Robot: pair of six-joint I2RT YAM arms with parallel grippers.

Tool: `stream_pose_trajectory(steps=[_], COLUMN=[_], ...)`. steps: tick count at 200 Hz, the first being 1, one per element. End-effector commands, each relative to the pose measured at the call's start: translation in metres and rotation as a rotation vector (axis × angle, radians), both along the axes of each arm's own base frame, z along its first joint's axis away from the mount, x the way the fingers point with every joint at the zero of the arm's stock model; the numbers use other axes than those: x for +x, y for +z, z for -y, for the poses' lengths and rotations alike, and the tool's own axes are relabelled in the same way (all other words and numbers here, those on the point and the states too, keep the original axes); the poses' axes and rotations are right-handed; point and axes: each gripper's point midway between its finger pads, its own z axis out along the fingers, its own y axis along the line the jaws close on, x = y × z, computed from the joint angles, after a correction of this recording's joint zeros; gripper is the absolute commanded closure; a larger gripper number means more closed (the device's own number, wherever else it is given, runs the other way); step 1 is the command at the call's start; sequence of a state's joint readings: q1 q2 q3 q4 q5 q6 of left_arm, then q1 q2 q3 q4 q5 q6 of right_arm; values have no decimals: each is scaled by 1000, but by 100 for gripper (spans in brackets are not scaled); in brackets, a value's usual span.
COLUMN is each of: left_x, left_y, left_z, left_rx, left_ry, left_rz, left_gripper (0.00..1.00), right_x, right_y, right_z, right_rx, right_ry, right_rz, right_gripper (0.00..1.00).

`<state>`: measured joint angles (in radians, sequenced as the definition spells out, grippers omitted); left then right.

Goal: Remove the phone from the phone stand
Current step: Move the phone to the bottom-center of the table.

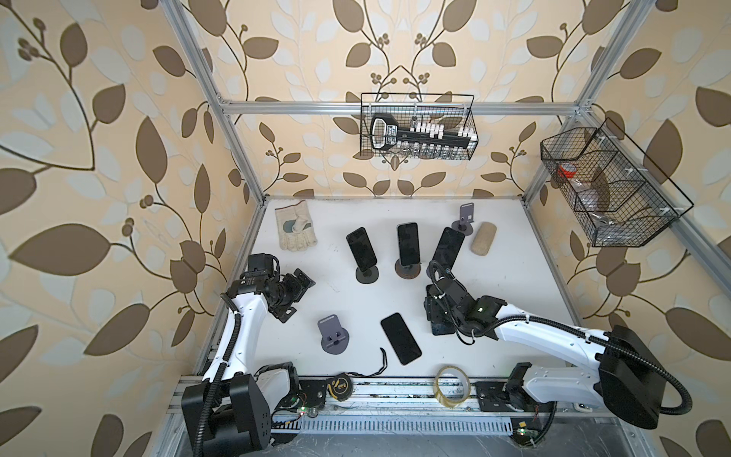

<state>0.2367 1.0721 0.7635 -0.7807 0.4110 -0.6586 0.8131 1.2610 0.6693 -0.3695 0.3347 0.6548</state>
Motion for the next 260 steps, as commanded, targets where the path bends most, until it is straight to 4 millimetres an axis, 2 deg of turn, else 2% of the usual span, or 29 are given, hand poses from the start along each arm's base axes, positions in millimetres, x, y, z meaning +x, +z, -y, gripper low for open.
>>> stream_pose_trajectory(steps=[1, 55, 106, 135, 189, 260], left_x=[-2, -1, -2, -2, -2, -2], left_y=[2, 6, 6, 4, 3, 1], left_z=[0, 1, 1, 1, 2, 3], left_rx=[9, 13, 12, 8, 4, -3], left_ry=[-14, -24, -24, -20, -13, -19], left_rz=[24, 32, 40, 36, 41, 41], left_gripper=[1, 1, 1, 1, 1, 1], right_x=[-5, -12, -29, -32, -36, -40], right_y=[-13, -38, -53, -61, -65, -66], right_z=[-4, -12, -27, -28, -38, -66], right_rx=[3, -63, -91, -89, -92, -86], right_ry=[15, 74, 161, 180, 241, 287], right_rz=[-44, -104, -149, -183, -220, -241], right_gripper=[28, 27, 27, 26, 26, 25])
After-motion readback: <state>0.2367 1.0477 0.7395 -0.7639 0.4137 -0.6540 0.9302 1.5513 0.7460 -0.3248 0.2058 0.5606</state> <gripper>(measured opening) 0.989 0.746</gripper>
